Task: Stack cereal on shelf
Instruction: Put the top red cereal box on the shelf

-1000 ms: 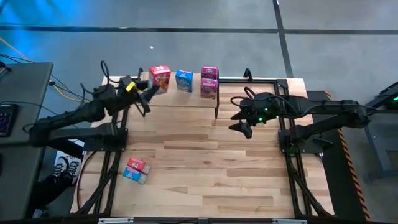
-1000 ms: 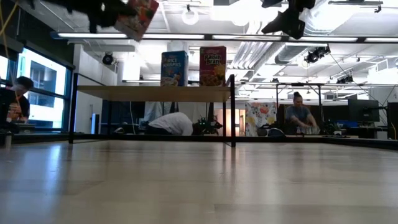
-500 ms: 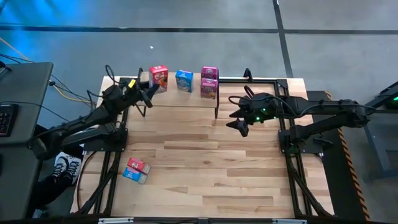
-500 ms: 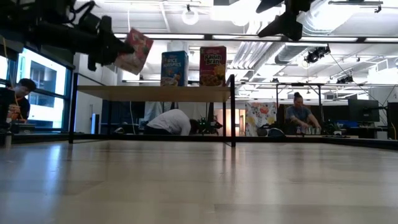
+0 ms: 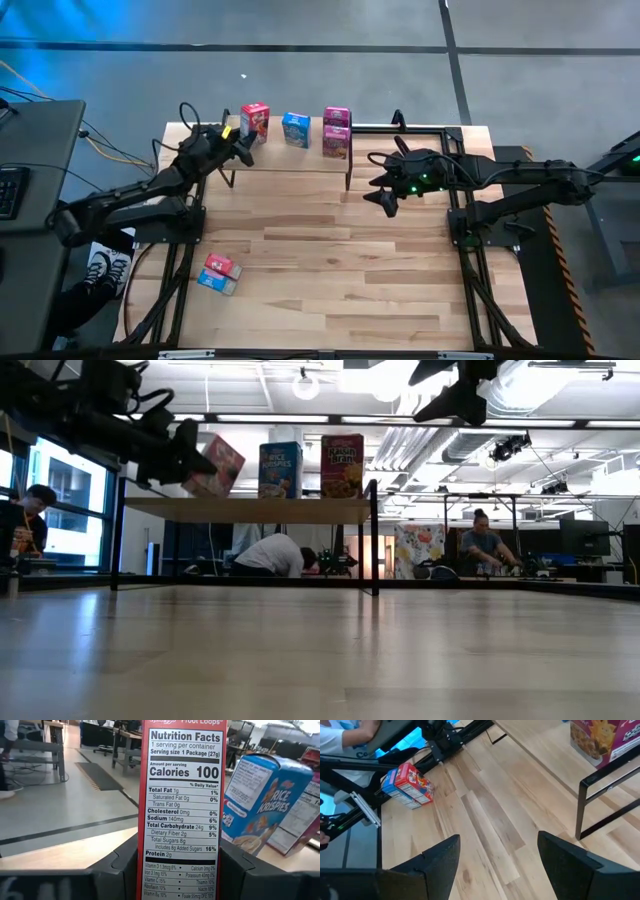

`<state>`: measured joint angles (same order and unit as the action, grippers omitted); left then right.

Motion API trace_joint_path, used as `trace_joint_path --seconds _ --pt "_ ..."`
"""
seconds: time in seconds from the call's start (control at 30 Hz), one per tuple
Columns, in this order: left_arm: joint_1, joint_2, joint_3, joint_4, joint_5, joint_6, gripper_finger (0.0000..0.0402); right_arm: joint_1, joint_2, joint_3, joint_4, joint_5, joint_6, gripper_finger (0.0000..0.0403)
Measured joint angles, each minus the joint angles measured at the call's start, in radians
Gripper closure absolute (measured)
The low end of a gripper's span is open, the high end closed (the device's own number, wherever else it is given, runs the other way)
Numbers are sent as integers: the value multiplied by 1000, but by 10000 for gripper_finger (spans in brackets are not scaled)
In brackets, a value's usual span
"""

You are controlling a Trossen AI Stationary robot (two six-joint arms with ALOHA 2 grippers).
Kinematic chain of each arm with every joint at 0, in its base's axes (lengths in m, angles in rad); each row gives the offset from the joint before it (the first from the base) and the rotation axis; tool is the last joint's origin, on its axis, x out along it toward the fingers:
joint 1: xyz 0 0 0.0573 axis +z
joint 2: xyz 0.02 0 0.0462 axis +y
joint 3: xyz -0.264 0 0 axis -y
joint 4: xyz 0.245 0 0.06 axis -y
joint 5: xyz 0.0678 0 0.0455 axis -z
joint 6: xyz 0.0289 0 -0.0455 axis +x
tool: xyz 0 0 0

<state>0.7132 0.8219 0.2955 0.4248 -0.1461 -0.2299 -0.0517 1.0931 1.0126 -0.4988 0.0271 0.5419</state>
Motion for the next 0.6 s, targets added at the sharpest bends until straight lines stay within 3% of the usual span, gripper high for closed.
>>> trace_joint_path --seconds 0.6 --pt "0 17 1 -1 -6 33 198 0 0 0 0 9 -19 141"
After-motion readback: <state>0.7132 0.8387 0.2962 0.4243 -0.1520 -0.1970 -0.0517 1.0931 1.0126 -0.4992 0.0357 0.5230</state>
